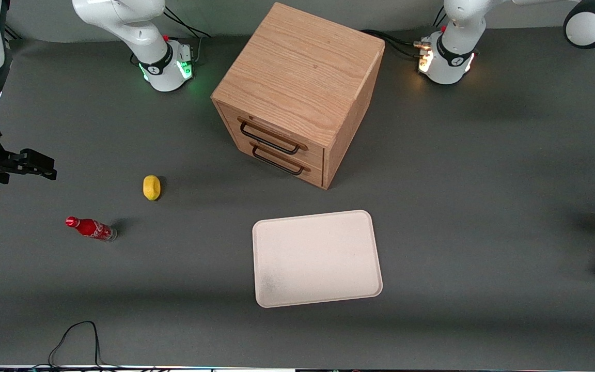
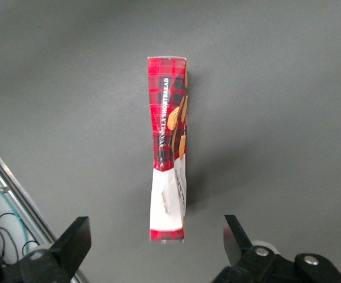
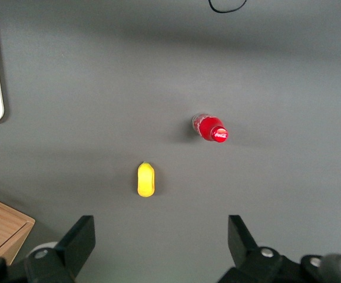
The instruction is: Place red cookie box on tray
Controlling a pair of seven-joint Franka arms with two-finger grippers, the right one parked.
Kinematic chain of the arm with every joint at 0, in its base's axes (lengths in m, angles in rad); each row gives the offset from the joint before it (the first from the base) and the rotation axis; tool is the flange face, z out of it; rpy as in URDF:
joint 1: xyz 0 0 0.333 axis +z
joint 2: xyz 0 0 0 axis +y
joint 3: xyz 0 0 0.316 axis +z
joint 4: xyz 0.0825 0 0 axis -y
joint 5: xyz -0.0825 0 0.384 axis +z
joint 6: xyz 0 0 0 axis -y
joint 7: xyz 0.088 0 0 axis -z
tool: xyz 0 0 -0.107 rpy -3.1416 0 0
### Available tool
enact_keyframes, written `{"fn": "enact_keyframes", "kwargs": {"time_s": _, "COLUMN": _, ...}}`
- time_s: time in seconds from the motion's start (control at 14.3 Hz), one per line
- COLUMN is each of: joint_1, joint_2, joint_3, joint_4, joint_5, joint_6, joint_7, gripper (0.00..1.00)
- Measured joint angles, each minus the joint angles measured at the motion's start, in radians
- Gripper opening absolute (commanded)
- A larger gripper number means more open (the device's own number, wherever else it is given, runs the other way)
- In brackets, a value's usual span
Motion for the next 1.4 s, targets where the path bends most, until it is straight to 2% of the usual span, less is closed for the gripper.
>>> {"fn": "enact_keyframes", "kwargs": {"time_s": 0.49, "joint_1": 0.009, "joint_2": 0.101, "joint_3": -0.010, "joint_4": -0.019, "joint_5": -0.002, "joint_6": 0.088, "joint_7": 0.000, "gripper": 1.00}}
{"fn": "enact_keyframes", "kwargs": {"time_s": 1.12, "joint_1": 0.001, "joint_2": 0.151, "joint_3": -0.035, "joint_4": -0.031, "joint_5": -0.002, "joint_6": 0.165, "joint_7": 0.000, "gripper": 1.00}}
{"fn": "enact_keyframes", "kwargs": {"time_s": 1.19, "joint_1": 0.001, "joint_2": 0.151, "joint_3": -0.035, "joint_4": -0.031, "joint_5": -0.002, "joint_6": 0.165, "joint_7": 0.000, "gripper": 0.96}}
{"fn": "enact_keyframes", "kwargs": {"time_s": 1.33, "joint_1": 0.001, "joint_2": 0.151, "joint_3": -0.035, "joint_4": -0.031, "joint_5": -0.002, "joint_6": 0.166, "joint_7": 0.000, "gripper": 0.00}}
{"fn": "enact_keyframes", "kwargs": {"time_s": 1.4, "joint_1": 0.001, "joint_2": 0.151, "joint_3": -0.035, "joint_4": -0.031, "joint_5": -0.002, "joint_6": 0.166, "joint_7": 0.003, "gripper": 0.00}}
